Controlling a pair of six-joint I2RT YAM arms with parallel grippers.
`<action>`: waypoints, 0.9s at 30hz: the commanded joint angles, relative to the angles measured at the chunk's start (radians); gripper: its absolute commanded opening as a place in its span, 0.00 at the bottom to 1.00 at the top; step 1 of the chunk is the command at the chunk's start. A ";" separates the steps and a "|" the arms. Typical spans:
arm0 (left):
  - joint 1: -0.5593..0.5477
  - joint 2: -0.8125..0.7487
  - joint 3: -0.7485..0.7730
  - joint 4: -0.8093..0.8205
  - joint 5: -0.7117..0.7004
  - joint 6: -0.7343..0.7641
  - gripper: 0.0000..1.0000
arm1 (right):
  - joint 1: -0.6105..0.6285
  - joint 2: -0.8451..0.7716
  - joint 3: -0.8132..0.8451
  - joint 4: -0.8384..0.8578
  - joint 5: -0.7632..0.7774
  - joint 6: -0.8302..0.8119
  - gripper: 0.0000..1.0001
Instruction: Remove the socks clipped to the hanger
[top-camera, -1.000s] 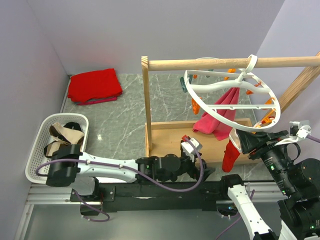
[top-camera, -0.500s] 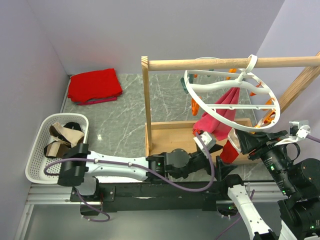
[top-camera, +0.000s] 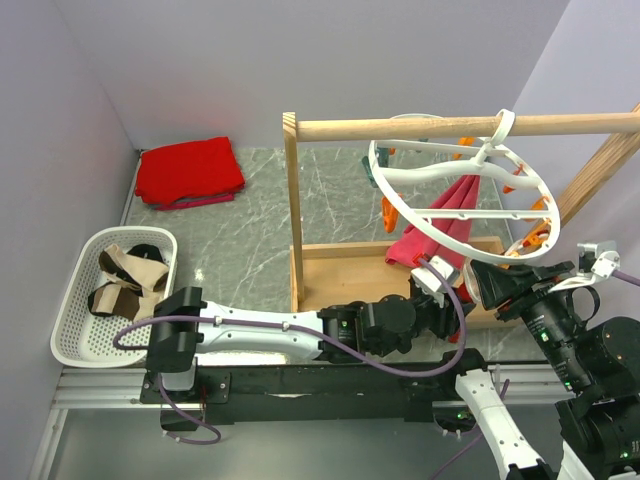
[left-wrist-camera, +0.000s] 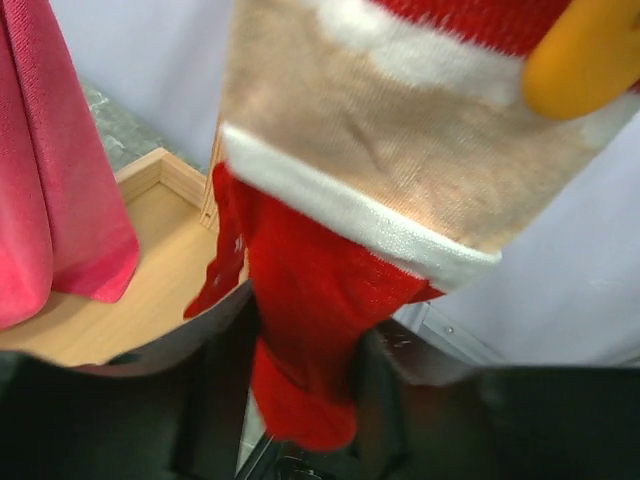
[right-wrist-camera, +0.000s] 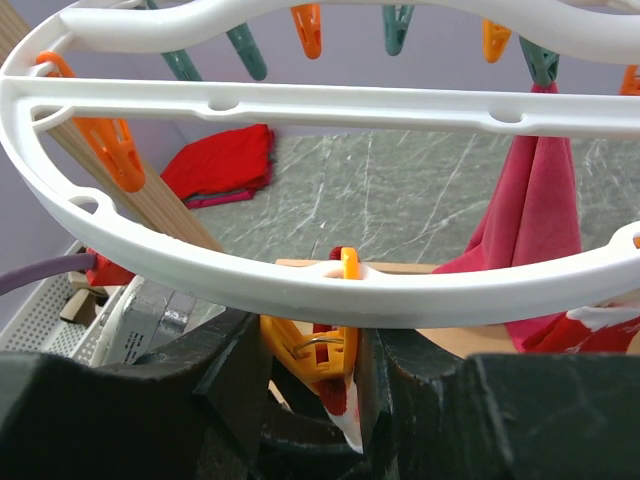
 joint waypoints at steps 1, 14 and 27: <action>-0.006 -0.065 -0.023 0.009 -0.022 -0.001 0.36 | 0.006 -0.014 -0.002 0.031 0.001 -0.003 0.41; -0.006 -0.099 -0.040 -0.026 0.020 -0.043 0.14 | 0.007 -0.017 -0.019 0.036 0.010 0.003 0.00; -0.006 -0.238 -0.232 -0.117 -0.009 -0.127 0.06 | 0.006 -0.023 -0.036 0.045 0.015 0.006 0.00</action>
